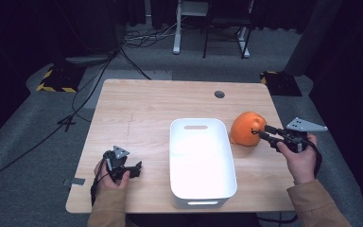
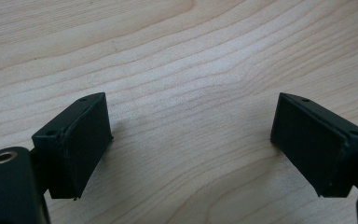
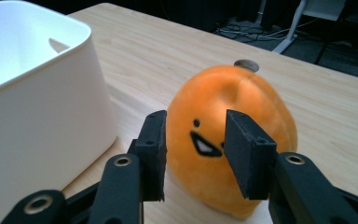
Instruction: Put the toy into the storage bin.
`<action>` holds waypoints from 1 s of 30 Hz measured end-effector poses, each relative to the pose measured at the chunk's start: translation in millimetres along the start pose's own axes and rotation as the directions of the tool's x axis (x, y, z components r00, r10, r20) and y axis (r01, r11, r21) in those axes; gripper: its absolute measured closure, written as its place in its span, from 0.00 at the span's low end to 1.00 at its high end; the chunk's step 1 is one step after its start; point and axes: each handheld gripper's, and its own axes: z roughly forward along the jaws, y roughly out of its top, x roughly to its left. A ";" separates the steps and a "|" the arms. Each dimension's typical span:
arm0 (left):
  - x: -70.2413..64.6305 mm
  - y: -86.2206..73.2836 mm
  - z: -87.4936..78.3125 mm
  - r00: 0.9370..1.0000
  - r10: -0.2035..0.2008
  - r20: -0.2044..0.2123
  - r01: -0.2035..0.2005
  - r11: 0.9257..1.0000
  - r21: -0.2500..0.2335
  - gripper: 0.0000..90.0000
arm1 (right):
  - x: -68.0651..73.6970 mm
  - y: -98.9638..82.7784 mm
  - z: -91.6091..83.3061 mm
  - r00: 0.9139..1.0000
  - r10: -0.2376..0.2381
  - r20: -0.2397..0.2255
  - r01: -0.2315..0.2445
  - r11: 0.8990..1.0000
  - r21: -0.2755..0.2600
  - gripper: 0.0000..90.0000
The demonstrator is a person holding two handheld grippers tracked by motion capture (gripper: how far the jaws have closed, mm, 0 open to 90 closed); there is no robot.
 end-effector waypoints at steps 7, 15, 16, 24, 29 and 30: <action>0.0 0.0 0.0 1.000 0.000 0.000 0.000 1.000 0.000 0.14 | -10.0 10.4 10.5 1.000 0.003 0.023 -0.002 1.000 -0.016 0.66; 0.0 0.0 -0.1 1.000 0.000 -0.001 0.000 1.000 0.000 0.14 | -23.7 15.6 27.5 0.999 0.002 0.042 -0.001 1.000 -0.017 0.62; 0.0 0.0 -0.1 1.000 0.000 -0.001 0.000 1.000 0.000 0.14 | -24.3 15.8 28.9 0.999 0.005 0.043 -0.005 1.000 -0.013 0.61; -0.1 0.0 -0.1 1.000 0.000 -0.001 0.000 1.000 0.001 0.14 | -35.9 10.3 45.6 0.998 0.038 0.039 -0.038 0.999 0.000 0.65; 0.0 0.0 -0.1 1.000 0.001 -0.002 -0.001 1.000 0.000 0.14 | -33.2 8.5 47.1 1.000 0.018 0.013 -0.018 1.000 0.009 0.87; 0.0 0.0 -0.1 1.000 0.001 -0.002 -0.001 1.000 0.000 0.14 | -31.0 9.7 46.2 1.000 0.022 0.014 -0.022 1.000 0.006 0.89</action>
